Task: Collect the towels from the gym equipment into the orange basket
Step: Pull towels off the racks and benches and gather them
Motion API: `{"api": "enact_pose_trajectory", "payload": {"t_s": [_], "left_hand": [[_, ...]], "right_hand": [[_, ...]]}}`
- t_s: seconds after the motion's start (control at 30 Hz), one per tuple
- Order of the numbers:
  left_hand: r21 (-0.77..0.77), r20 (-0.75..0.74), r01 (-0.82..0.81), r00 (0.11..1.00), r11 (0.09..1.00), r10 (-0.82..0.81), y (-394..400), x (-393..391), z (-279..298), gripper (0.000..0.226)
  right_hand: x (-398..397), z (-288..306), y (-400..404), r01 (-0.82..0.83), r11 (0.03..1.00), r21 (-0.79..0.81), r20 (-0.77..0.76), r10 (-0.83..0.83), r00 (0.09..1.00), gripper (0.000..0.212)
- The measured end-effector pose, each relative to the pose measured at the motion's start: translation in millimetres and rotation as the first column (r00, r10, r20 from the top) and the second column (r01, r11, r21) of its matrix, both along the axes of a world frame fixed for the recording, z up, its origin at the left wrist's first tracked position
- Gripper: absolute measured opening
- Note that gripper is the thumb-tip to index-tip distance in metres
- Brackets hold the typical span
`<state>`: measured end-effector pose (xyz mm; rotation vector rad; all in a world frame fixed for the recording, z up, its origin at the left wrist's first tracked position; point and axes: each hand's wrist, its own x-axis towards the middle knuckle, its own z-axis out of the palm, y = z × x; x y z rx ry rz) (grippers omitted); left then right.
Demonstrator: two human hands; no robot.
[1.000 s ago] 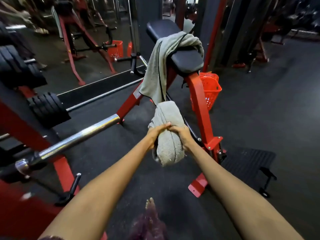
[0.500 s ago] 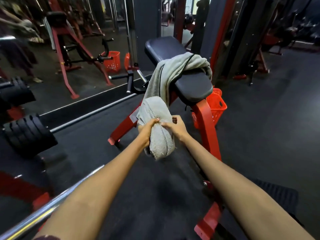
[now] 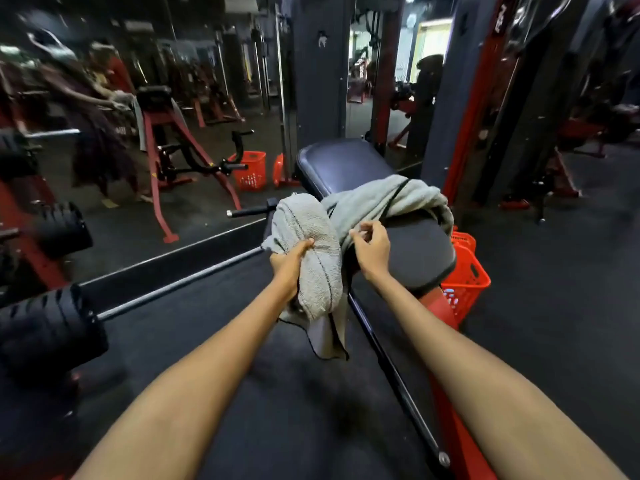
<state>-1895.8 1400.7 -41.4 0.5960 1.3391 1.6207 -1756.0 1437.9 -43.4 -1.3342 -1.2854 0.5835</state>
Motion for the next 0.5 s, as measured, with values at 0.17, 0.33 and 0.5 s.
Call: {"api": "enact_pose_trajectory", "payload": {"t_s": [0.17, 0.33, 0.5], "left_hand": [[0.017, -0.119, 0.039, 0.992, 0.999, -0.037, 48, 7, 20, 0.037], [0.003, -0.201, 0.018, 0.979, 1.0, -0.017, 68, 15, 14, 0.041], [0.03, -0.203, 0.031, 0.979, 0.999, -0.024, 72, 12, 13, 0.04]], "right_hand": [[34, 27, 75, 0.121, 0.989, -0.084, 0.453, -0.07, 0.889, 0.057], [65, 29, 118, 0.075, 0.984, -0.16, 0.689, 0.057, 0.722, 0.085], [75, 38, 138, 0.014, 0.972, -0.233, 0.785, 0.179, 0.593, 0.075]]}}
